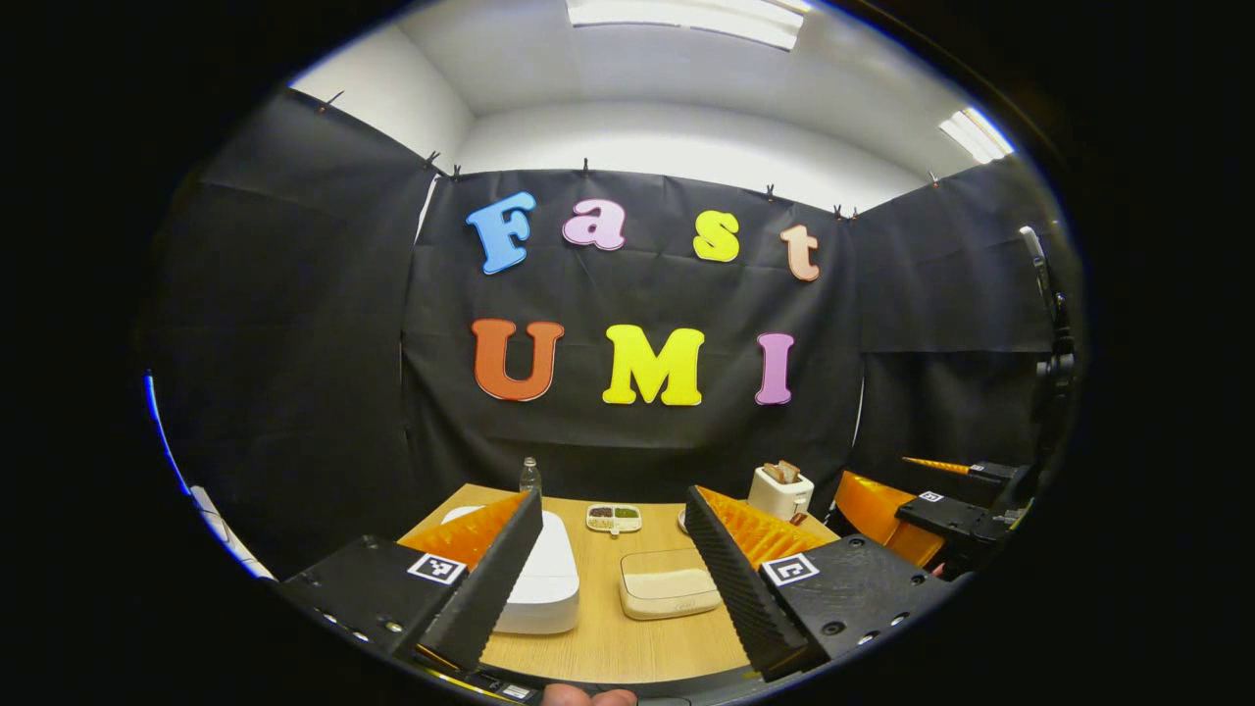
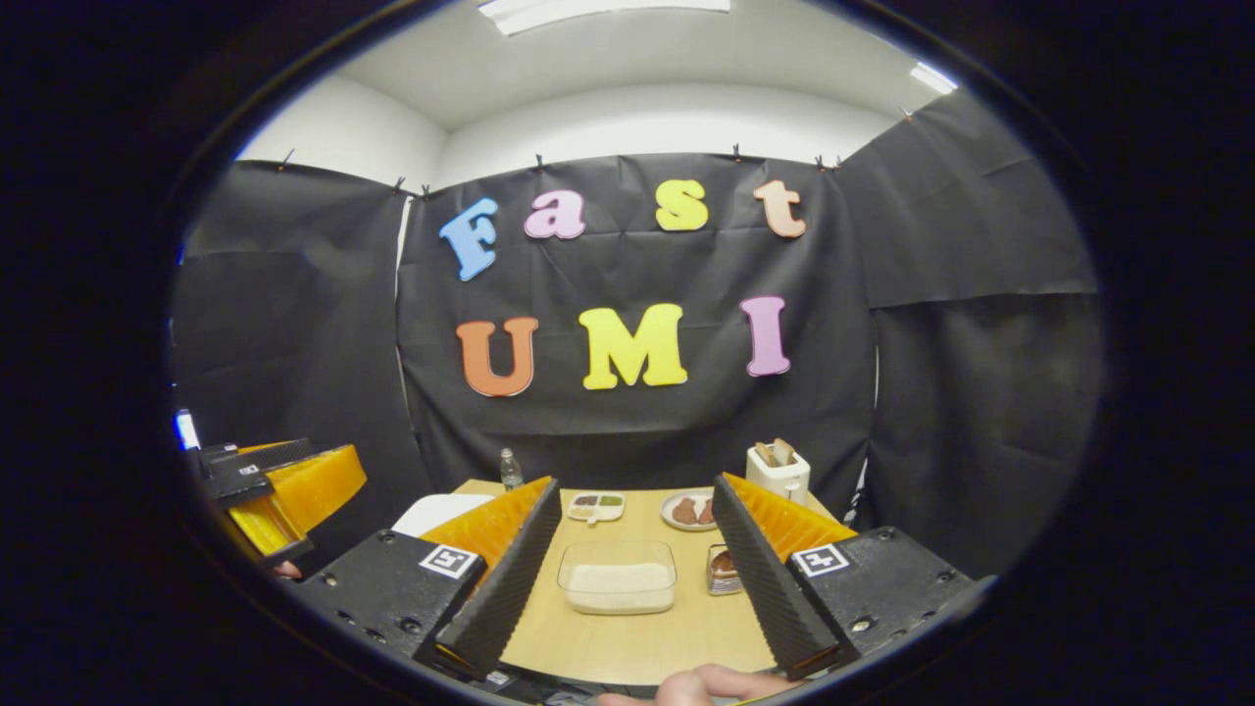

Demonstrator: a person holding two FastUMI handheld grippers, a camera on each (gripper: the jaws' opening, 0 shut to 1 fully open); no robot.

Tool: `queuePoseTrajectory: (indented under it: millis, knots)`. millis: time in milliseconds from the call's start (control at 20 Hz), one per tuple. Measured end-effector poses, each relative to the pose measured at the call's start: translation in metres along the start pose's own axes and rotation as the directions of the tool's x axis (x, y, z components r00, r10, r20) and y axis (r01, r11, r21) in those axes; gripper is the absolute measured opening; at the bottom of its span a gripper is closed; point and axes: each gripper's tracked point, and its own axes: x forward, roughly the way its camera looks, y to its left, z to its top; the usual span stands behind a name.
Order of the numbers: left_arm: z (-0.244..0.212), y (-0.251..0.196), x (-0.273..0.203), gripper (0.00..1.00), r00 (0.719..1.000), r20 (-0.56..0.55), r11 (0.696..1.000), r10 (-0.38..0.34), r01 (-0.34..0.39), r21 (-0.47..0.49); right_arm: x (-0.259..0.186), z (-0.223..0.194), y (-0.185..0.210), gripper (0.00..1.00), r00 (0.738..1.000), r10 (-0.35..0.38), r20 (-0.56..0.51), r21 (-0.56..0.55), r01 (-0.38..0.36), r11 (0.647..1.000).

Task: Close the left gripper, press the button to open the rice cooker; take a wooden spoon from the chopstick holder with the right hand, scoop a spoonful of rice and pour it into the rice cooker, then put the wooden spoon back into the chopstick holder.

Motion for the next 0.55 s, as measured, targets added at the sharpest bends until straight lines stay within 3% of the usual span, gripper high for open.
queuePoseTrajectory:
  millis: [250, 450, 550]
  knots:
    - [-0.001, -0.008, -0.001, 0.94, 1.0, 0.006, 1.0, -0.012, 0.012, 0.01, -0.001, 0.004, -0.007, 0.96, 1.0, -0.025, 0.013, -0.002, 0.025, 1.0]
    - [0.004, -0.013, -0.001, 0.94, 1.0, 0.019, 1.0, -0.023, 0.022, 0.016, -0.001, 0.006, -0.013, 1.0, 0.999, -0.035, 0.01, 0.006, 0.035, 0.999]
    - [0.002, -0.011, 0.0, 0.94, 1.0, 0.016, 1.0, -0.016, 0.016, 0.014, -0.001, 0.007, -0.018, 0.96, 0.999, -0.042, 0.014, 0.005, 0.042, 0.999]
